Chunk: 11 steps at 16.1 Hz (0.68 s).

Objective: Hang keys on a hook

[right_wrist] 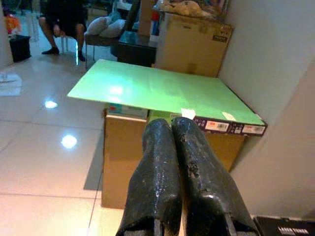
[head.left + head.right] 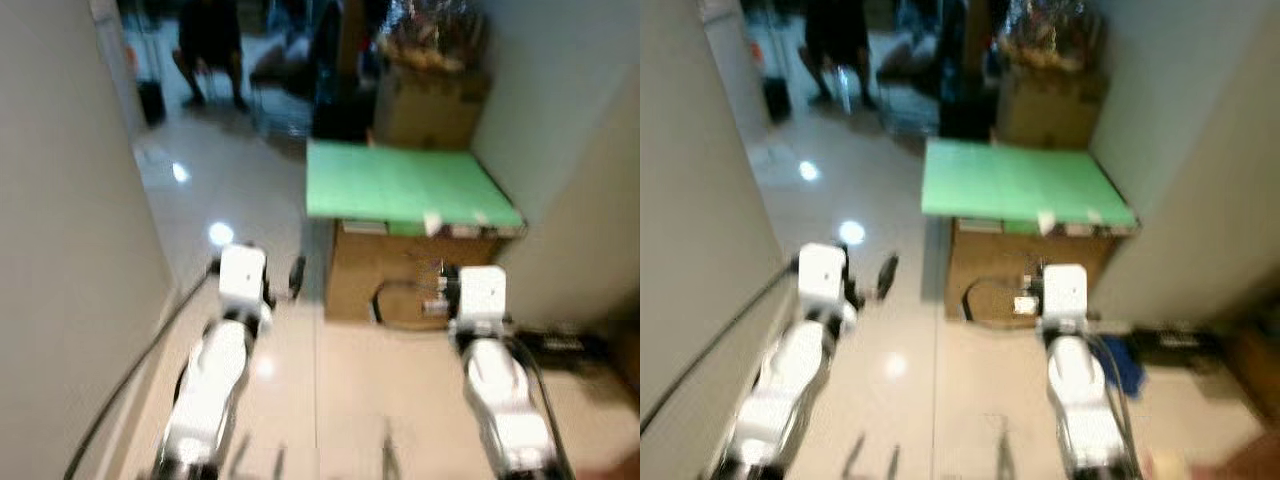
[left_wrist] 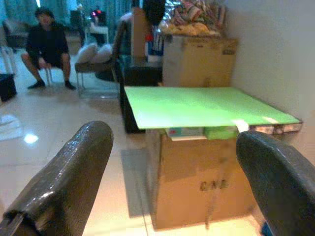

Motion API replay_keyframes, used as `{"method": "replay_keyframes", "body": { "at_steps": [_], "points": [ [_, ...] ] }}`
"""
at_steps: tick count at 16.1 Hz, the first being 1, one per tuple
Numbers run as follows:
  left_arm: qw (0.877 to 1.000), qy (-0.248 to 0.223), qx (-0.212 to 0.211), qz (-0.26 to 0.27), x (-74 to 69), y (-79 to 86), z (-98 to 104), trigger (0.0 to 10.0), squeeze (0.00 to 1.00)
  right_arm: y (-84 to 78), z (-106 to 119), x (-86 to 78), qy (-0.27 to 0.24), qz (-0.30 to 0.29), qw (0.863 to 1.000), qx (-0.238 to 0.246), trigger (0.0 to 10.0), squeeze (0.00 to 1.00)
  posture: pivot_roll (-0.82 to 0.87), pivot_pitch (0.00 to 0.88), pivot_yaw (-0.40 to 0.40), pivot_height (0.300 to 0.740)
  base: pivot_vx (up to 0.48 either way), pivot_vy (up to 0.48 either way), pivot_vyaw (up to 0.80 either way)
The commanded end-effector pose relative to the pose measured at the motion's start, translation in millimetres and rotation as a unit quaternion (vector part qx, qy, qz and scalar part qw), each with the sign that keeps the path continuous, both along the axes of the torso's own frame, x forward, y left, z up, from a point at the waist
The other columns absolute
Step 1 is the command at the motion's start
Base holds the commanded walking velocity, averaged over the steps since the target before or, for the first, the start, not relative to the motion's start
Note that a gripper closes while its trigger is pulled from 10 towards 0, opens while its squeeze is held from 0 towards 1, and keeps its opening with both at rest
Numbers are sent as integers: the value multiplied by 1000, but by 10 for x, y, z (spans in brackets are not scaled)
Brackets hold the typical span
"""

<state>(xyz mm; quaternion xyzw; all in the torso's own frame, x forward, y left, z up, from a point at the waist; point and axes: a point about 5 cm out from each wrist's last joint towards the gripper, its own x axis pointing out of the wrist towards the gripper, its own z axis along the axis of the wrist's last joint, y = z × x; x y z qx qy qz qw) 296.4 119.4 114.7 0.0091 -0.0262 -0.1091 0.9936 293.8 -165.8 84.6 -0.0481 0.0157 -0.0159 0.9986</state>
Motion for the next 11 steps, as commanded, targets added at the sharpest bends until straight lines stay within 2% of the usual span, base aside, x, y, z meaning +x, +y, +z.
{"method": "replay_keyframes", "body": {
  "at_steps": [1, 5, 8, 11],
  "points": [
    [1000, 0, 2, 4, 1, 6, 4, 10000, 0, -10, 42, 23, -9, 2, 1000, -5, 0, 0, -56, 0, -39, 732, -337, 0, 600],
    [1000, 13, -2, 13, 32, 38, -29, 10000, 0, 55, 34, 36, -7, 19, 1000, -7, 0, 0, -54, 0, -37, 732, 0, 0, 800],
    [999, 23, -16, 35, 52, 142, -56, 10000, 0, 87, 50, 53, -11, 32, 999, -5, 0, 0, -53, 0, -39, 732, 0, 0, 771],
    [999, 25, -9, 44, 50, 176, -73, 10000, 0, 83, 44, 64, -9, 33, 999, -1, 0, 0, -53, 0, -39, 732, 0, 0, 742]
  ]
}}
